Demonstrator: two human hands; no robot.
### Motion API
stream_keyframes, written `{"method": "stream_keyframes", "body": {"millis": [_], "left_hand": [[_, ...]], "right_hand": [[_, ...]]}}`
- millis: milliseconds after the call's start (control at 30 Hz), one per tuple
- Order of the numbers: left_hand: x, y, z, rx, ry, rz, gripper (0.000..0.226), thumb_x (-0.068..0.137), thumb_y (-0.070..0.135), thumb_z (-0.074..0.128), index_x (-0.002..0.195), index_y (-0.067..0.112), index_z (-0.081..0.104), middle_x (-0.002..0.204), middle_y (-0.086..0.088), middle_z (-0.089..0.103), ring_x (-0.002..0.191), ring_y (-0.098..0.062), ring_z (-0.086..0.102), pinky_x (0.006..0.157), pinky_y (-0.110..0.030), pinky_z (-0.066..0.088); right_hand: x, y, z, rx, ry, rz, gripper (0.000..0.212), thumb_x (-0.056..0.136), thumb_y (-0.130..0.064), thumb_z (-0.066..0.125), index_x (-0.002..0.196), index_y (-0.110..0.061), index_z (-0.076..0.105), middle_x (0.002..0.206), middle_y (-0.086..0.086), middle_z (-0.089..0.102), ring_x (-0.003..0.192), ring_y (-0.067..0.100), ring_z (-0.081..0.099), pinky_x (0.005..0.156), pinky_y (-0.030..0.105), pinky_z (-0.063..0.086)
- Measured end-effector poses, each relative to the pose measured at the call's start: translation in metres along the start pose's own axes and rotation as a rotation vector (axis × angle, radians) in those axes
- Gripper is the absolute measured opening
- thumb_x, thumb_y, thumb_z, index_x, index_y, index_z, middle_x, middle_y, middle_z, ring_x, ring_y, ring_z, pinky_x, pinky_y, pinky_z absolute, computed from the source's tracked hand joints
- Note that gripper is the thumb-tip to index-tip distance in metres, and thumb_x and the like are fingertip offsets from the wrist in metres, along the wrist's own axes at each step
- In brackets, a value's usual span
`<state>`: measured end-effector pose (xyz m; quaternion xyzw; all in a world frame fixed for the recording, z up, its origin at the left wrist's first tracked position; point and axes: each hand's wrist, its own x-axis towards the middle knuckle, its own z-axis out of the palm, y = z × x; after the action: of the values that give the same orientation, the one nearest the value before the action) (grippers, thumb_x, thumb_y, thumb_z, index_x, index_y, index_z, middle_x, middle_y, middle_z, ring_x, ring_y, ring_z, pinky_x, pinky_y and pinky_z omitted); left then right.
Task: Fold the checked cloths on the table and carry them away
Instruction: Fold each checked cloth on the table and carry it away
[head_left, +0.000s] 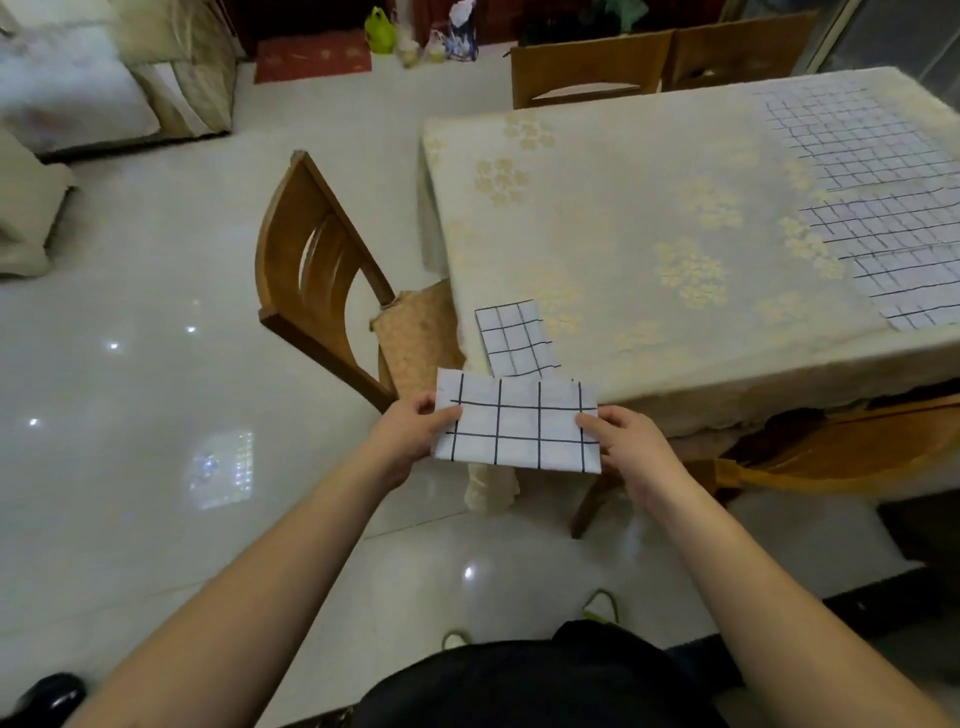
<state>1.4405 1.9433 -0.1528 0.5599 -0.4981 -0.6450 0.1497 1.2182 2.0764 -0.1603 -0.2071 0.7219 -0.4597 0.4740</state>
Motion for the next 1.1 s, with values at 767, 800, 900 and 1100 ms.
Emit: {"method": "stream_keyframes", "body": {"millis": [767,800,900,1100], "left_hand": [[0.134,0.083,-0.012,0.255,-0.111,-0.003,0.016,0.093,0.027,0.062,0.105,0.018,0.06,0.102,-0.003,0.067,0.087,-0.015,0.064,0.066,-0.024,0.051],[0.141,0.09,-0.01,0.288,-0.131,0.012,0.014,0.093,0.027,0.062,0.104,0.018,0.06,0.099,-0.001,0.065,0.085,-0.012,0.061,0.062,-0.02,0.048],[0.167,0.104,-0.002,0.363,-0.187,0.04,0.015,0.092,0.028,0.063,0.103,0.018,0.062,0.095,0.004,0.062,0.081,-0.006,0.056,0.057,-0.015,0.041],[0.226,0.118,0.011,0.564,-0.395,0.101,0.014,0.091,0.028,0.065,0.098,0.015,0.067,0.095,-0.004,0.069,0.087,-0.021,0.062,0.072,-0.029,0.048]], "right_hand": [[0.084,-0.011,0.034,0.03,0.052,0.095,0.017,0.09,-0.024,0.066,0.09,-0.007,0.066,0.088,0.01,0.073,0.083,0.025,0.071,0.083,0.046,0.057],[0.088,-0.011,0.034,0.04,0.055,0.11,0.018,0.091,-0.023,0.065,0.092,-0.005,0.066,0.088,0.011,0.073,0.082,0.025,0.071,0.081,0.045,0.058],[0.098,-0.009,0.035,0.045,0.09,0.148,0.026,0.091,-0.022,0.064,0.095,0.004,0.065,0.089,0.019,0.07,0.082,0.031,0.069,0.075,0.04,0.06],[0.108,0.005,0.062,0.127,0.22,0.249,0.016,0.092,-0.017,0.063,0.093,-0.001,0.066,0.075,0.011,0.067,0.063,0.015,0.063,0.058,0.024,0.051]]}}
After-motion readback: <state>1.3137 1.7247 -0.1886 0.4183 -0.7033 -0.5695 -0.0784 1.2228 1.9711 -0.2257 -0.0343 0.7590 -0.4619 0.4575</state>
